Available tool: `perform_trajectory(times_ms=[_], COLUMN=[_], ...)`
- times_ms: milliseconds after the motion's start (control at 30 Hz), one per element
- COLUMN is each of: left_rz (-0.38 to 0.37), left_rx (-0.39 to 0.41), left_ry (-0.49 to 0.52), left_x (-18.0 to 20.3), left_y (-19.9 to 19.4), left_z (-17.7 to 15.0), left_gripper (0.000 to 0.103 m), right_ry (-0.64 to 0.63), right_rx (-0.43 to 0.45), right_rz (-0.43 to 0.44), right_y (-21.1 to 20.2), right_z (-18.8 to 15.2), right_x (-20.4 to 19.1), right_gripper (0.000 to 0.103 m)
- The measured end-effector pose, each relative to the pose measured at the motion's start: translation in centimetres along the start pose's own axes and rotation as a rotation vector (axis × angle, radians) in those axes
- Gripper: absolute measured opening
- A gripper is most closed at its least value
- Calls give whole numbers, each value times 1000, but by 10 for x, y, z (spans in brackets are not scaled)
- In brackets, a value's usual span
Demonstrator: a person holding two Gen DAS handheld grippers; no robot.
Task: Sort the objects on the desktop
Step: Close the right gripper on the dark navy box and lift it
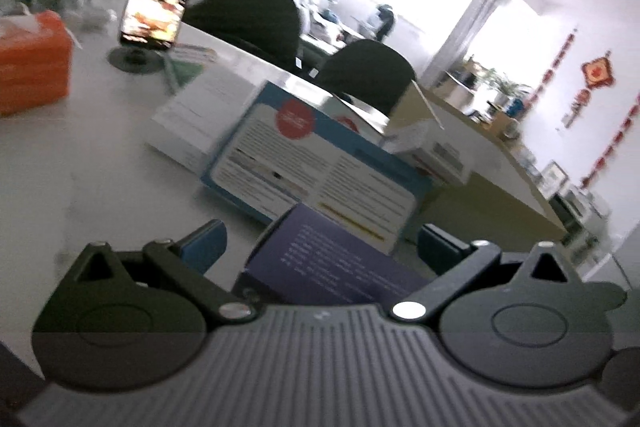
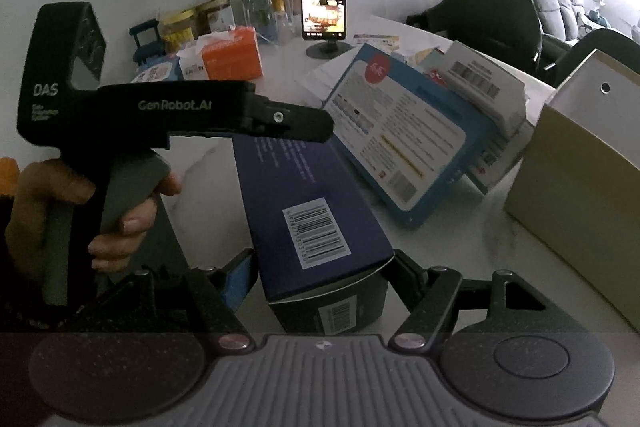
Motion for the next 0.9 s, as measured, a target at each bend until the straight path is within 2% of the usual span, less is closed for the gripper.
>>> perform_trajectory(times_ms=[100, 733, 900], left_rz=[-59, -156, -222], left_rx=[-35, -148, -181], left_ry=[4, 199, 220], left_x=[10, 85, 110], left_y=[5, 40, 57], left_z=[-6, -39, -45], left_gripper=[103, 103, 103], right_ry=[4, 88, 114], right_rx=[-10, -50, -59], right_rz=[-2, -84, -122], right_y=[-5, -47, -59], right_z=[-5, -48, -57], right_x=[2, 38, 54], right_gripper=[73, 75, 76])
Point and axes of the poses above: each gripper's, at about its wrist camera, not at the fingertips, and y roughly the way its jaws point, x to its right, z to its top, the point moved 8 cm from there along y, roughly the way its jaws point, and after that the axes turned 3 degrees about -y, right-handed, at the moved point
